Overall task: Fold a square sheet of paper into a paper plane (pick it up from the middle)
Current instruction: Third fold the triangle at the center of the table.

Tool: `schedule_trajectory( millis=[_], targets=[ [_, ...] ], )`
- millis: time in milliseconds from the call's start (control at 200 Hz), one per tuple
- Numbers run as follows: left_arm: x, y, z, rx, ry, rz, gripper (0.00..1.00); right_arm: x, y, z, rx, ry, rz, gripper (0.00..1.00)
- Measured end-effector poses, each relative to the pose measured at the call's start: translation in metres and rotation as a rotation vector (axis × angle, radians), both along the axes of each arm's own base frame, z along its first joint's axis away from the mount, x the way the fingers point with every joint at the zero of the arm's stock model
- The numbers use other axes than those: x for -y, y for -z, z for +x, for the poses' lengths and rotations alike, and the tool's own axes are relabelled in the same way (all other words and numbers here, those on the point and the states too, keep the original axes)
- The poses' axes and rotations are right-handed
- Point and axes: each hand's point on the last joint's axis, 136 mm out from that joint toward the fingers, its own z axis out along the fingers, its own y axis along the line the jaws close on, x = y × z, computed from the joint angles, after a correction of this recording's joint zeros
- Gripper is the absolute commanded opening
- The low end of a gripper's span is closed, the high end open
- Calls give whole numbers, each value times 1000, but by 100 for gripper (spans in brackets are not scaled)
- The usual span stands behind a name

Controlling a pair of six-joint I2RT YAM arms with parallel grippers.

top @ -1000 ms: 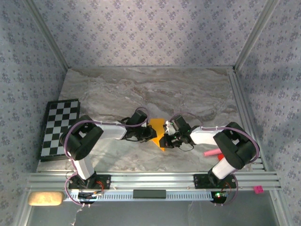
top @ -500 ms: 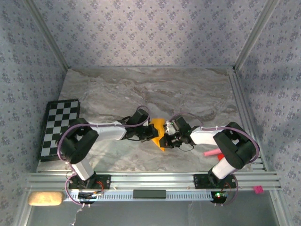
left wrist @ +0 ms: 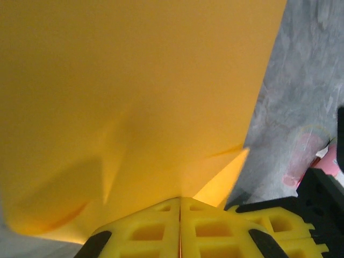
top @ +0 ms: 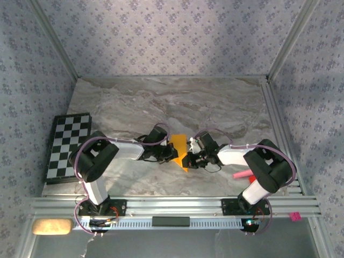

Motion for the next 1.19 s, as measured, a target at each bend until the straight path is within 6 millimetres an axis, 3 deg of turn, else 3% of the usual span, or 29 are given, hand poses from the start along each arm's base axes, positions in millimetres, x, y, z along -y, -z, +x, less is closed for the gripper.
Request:
schedule_trajectory(
  millis=[680, 870, 1039, 1194],
  targets=[
    [-46, -1, 34, 101, -50, 71, 14, 0, 0, 1, 6, 1, 2, 2],
    [-63, -17, 40, 176, -92, 115, 19, 0, 0, 1, 5, 3, 2, 2],
    [-54, -51, 40, 265, -86, 69, 19, 0, 0, 1, 4, 3, 1, 2],
    [-30, -50, 17, 254, -15, 49, 17, 0, 0, 1, 5, 3, 1, 2]
  ],
)
